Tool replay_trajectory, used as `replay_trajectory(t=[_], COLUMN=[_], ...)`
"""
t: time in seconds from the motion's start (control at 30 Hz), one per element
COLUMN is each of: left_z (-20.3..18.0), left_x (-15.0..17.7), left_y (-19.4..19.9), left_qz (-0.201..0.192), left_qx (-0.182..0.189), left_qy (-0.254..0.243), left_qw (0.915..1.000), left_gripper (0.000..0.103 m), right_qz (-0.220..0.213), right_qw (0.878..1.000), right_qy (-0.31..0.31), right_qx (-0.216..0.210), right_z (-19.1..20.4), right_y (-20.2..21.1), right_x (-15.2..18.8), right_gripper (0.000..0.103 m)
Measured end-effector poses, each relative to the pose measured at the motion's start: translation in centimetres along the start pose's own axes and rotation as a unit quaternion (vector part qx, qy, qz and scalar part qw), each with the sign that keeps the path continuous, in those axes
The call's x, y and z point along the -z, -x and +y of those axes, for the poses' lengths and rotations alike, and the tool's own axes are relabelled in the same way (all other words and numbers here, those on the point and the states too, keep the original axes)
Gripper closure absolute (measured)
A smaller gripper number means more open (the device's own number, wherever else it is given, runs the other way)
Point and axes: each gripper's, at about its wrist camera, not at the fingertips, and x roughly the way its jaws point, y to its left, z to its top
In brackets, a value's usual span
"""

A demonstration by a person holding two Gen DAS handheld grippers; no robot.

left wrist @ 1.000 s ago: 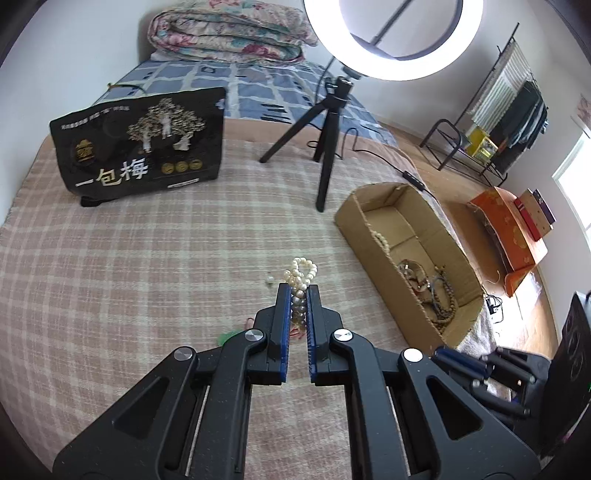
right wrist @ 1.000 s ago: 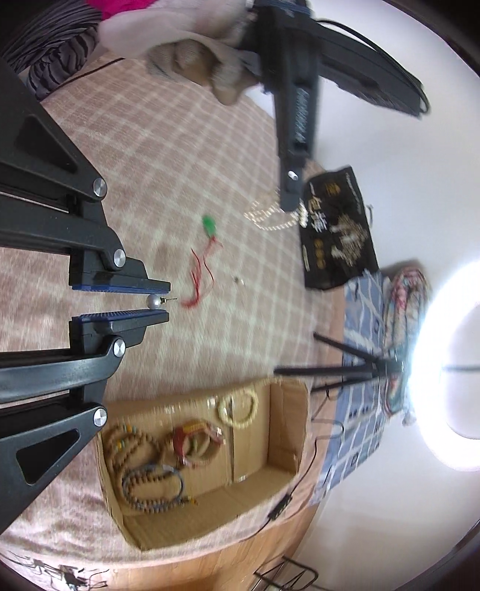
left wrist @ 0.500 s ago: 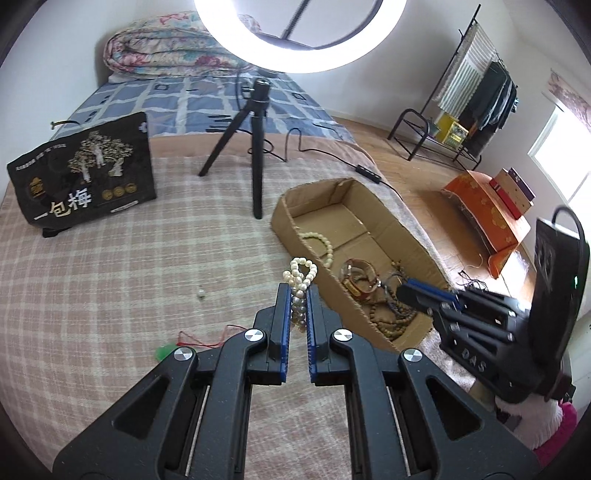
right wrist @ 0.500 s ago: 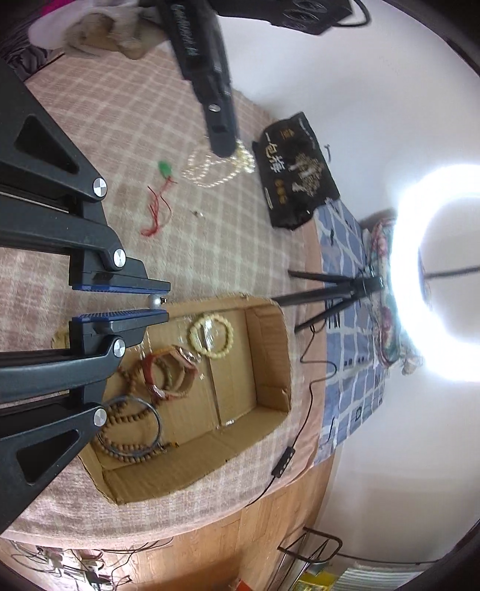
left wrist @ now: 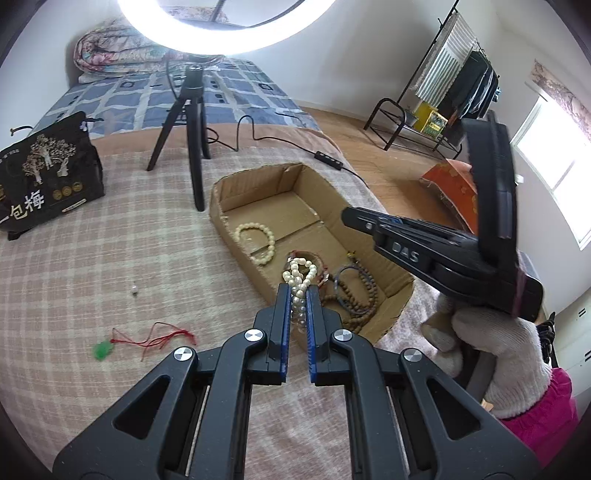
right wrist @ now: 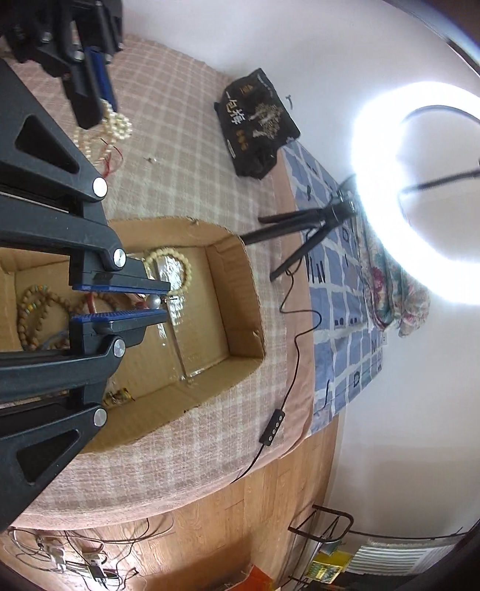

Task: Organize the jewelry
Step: 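Carry necklace and earring into the cardboard box and open both grippers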

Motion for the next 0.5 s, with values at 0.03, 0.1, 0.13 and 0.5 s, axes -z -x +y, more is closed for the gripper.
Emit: replay_trajectory(t=[0.03,0.1,0.13,0.5], left_z=[-0.3,-0.8,-1.0,-2.2], left_x=[-0.1,-0.3,-0.3,-0.3], left_y=[-0.2,-0.8,-1.0,-3.3], left_qz=[0.000,0.000,0.000,0.012], left_qx=[0.003,0.007,0.009,0.022], left_qy=[0.000,0.000,0.001,-0.008], left_qw=[1.0000,1.0000,1.0000,0.9997], left_gripper=[0.098,0.098,0.098,0.097], right_qz=[0.001,0.001,0.002,0.004], right_qw=[1.000,1.000,1.000,1.000], right_qy=[0.001,-0.002,-0.005,-0.012], right_qx=[0.000,0.000,-0.002,-0.007], right_z=[-0.3,-0.8,-1.1,-2.1], right_y=[-0.3,-0.7,-1.0,-3.1], right_x=[-0.3,-0.7,-1.0,-2.1], right_gripper=[0.097,0.097,0.097,0.096])
